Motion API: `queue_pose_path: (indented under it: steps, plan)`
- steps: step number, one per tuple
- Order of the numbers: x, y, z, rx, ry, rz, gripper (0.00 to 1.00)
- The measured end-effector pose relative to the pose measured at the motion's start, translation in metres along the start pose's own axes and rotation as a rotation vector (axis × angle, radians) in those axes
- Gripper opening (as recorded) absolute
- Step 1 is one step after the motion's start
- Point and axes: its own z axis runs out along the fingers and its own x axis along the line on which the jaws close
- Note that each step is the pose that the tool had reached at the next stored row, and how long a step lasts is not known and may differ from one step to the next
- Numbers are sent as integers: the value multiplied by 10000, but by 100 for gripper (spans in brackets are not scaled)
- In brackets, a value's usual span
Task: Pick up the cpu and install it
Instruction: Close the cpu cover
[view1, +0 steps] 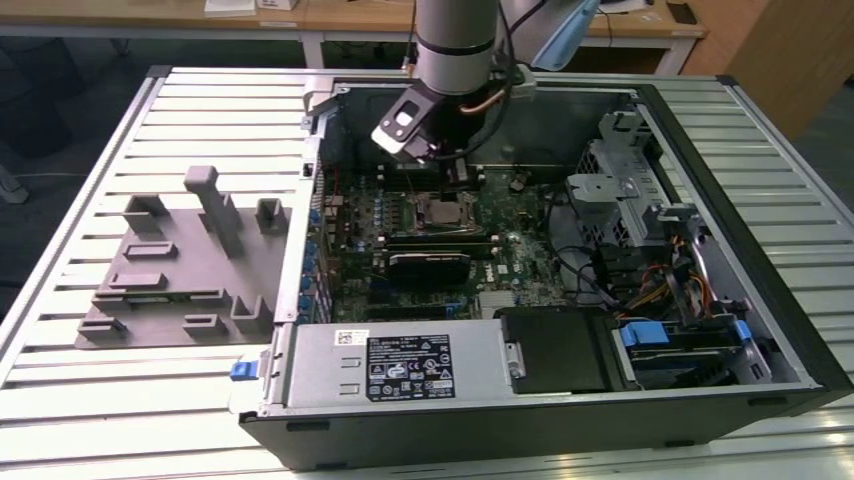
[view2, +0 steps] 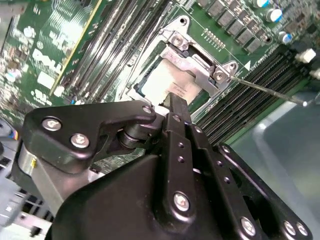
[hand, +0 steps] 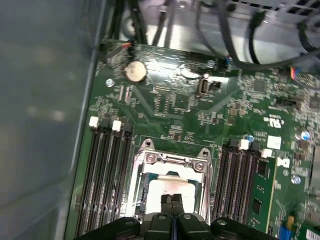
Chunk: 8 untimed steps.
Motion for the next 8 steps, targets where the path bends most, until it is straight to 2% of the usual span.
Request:
queue_pose_path:
  steps: [8]
  plan:
    - [0,0,3,-15,0,-1409,11]
